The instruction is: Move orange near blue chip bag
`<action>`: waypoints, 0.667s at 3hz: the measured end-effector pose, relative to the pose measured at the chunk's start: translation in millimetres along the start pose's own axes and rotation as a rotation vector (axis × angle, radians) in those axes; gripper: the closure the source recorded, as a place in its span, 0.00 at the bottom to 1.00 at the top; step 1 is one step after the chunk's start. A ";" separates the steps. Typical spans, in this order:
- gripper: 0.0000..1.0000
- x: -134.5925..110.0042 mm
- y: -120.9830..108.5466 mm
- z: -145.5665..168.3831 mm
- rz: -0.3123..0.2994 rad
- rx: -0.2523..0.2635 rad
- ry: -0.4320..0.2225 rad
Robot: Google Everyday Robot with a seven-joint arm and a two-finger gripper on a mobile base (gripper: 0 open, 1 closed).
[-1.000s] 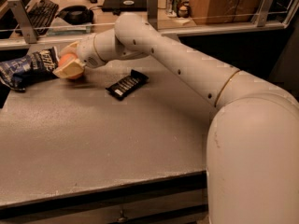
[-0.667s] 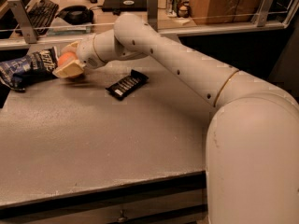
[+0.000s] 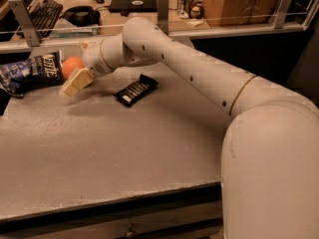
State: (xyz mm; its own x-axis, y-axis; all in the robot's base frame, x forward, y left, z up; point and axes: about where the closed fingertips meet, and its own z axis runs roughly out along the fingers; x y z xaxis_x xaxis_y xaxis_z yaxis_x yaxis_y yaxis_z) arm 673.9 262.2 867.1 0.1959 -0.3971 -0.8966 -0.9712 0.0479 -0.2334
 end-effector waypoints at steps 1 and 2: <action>0.00 -5.5 4.6 -13.7 -0.014 0.005 -0.002; 0.00 -19.4 21.3 -56.4 -0.057 0.000 0.022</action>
Offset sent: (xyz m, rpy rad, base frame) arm -0.0644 -0.0969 0.0753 -0.0735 -0.1103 0.0263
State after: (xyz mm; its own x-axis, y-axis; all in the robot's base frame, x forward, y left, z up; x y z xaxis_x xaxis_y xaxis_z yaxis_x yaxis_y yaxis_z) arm 641.7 219.2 900.7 0.2475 -0.4191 -0.8736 -0.9586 0.0251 -0.2836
